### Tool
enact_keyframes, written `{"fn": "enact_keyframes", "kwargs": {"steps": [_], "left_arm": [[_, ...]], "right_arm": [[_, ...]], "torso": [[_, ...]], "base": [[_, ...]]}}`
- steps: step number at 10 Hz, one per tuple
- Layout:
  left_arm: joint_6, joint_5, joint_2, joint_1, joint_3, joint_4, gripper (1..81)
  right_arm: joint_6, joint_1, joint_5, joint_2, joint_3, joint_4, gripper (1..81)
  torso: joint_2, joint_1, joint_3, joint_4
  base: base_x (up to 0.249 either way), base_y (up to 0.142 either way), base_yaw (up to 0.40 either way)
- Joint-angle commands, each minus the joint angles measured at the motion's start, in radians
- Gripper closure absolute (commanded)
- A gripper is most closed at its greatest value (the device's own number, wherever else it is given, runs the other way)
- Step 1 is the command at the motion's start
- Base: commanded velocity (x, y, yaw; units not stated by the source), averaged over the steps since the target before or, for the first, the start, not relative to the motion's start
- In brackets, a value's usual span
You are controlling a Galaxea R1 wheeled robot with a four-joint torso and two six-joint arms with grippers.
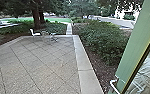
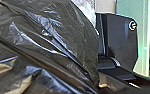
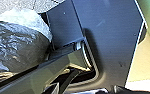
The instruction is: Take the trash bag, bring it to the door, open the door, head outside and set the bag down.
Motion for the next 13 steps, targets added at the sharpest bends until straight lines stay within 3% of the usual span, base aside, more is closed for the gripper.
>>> {"fn": "enact_keyframes", "kwargs": {"steps": [1, 3, 5, 8, 10, 11, 12, 13], "left_arm": [[0.001, 0.080, -0.034, -0.043, 0.020, -0.009, 81.1], [-0.006, 0.088, -0.093, -0.062, 0.086, -0.018, 81.1], [-0.008, 0.106, -0.182, -0.092, 0.190, -0.061, 81.1], [-0.008, 0.139, -0.326, -0.169, 0.327, -0.138, 81.1], [-0.008, 0.200, -0.405, -0.253, 0.358, -0.187, 81.1], [-0.008, 0.235, -0.434, -0.299, 0.355, -0.210, 81.1], [-0.008, 0.264, -0.451, -0.347, 0.353, -0.224, 81.1], [-0.008, 0.298, -0.469, -0.401, 0.348, -0.236, 81.1]], "right_arm": [[-0.003, 0.030, -0.067, 0.006, 0.007, -0.005, 1.0], [-0.003, 0.030, -0.066, 0.006, 0.007, -0.005, 1.0], [-0.003, 0.028, -0.066, 0.006, 0.009, -0.004, 1.0], [-0.003, 0.028, -0.066, 0.006, 0.009, -0.005, 1.0], [-0.003, 0.028, -0.066, 0.006, 0.009, -0.005, 1.0], [-0.003, 0.028, -0.066, 0.006, 0.009, -0.005, 1.0], [-0.003, 0.028, -0.066, 0.006, 0.009, -0.005, 1.0], [-0.005, 0.030, -0.067, 0.006, 0.009, -0.007, 1.0]], "torso": [[0.000, 0.001, 0.000, 0.000], [0.000, 0.001, 0.000, 0.000], [0.000, 0.001, 0.000, 0.000], [0.000, 0.001, -0.094, 0.000], [0.000, 0.001, -0.159, 0.000], [0.000, 0.001, -0.375, 0.000], [0.000, 0.001, -0.229, 0.000], [0.000, 0.001, -0.189, 0.000]], "base": [[0.000, 0.000, 0.000], [0.000, 0.000, 0.000], [0.000, 0.000, 0.000], [0.000, 0.000, 0.000], [0.000, 0.000, 0.000], [0.000, 0.000, 0.000], [0.000, 0.000, 0.000], [0.000, 0.000, 0.000]]}}
